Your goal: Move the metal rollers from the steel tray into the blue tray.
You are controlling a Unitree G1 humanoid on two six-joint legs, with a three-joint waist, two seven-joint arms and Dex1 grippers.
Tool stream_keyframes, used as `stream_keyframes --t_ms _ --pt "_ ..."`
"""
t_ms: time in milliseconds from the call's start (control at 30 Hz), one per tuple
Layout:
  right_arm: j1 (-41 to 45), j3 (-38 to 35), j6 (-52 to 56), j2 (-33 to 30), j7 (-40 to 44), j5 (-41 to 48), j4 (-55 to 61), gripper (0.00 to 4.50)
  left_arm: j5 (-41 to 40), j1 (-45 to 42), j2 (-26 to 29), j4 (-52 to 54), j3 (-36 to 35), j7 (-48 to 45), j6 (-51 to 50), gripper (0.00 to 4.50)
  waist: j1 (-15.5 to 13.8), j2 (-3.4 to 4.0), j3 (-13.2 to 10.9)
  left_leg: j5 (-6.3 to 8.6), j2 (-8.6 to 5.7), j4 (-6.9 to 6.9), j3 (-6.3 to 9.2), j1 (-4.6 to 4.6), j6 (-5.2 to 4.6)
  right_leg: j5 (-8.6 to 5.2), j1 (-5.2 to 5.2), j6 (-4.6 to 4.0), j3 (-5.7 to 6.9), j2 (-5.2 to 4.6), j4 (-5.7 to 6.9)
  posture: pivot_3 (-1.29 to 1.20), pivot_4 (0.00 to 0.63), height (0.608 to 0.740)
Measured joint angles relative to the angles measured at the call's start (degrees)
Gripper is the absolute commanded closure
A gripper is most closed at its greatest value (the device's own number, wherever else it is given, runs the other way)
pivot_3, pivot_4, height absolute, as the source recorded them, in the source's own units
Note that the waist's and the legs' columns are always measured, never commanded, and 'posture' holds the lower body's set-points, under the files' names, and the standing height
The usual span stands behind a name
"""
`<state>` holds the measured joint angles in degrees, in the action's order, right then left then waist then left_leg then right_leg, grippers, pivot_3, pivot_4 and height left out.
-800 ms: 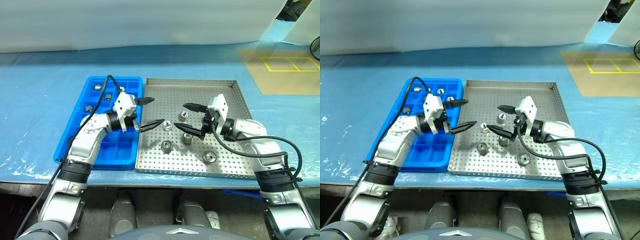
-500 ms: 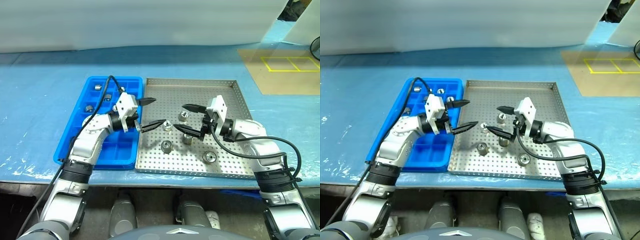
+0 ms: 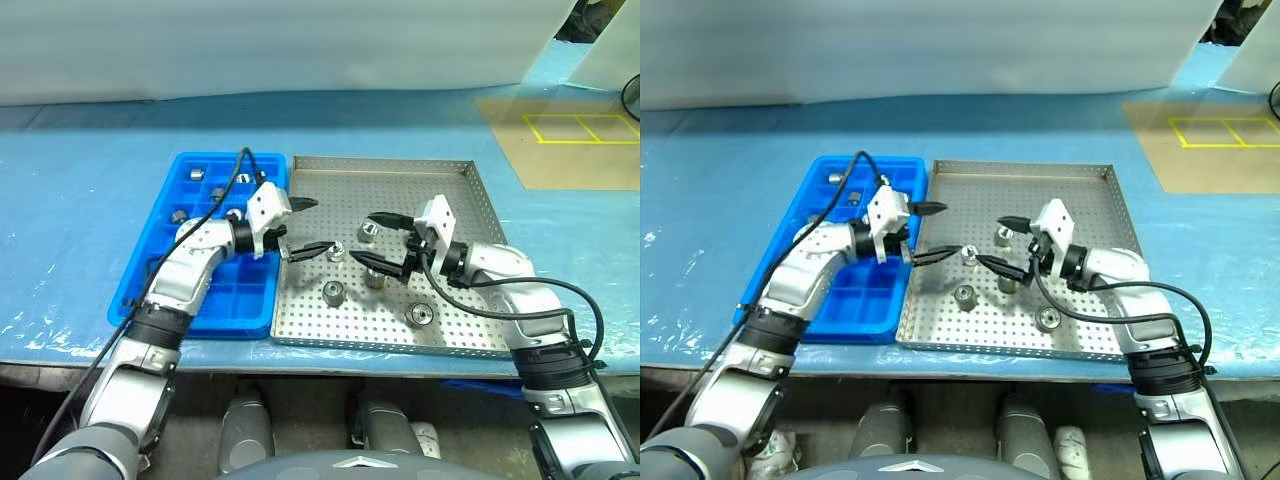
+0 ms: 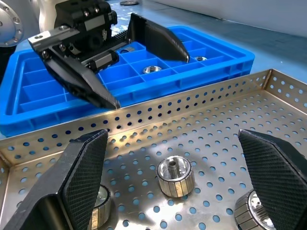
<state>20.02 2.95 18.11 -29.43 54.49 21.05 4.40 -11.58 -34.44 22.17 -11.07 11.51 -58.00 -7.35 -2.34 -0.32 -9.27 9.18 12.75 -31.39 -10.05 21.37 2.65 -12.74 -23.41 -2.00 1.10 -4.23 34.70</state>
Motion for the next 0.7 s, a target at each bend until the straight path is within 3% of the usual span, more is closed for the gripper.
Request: stream_keyframes --t_ms 700 --pt "-2.98 -0.03 2.42 -0.88 -2.63 0.06 3.69 0.00 10.78 -10.45 -4.73 -11.63 10.51 -1.41 -13.33 0.02 0.17 0.00 0.00 0.00 -0.01 0.00 0.00 0.03 -0.02 0.00 0.00 0.00 -0.01 0.00 -0.03 -0.23 0.150 0.740"
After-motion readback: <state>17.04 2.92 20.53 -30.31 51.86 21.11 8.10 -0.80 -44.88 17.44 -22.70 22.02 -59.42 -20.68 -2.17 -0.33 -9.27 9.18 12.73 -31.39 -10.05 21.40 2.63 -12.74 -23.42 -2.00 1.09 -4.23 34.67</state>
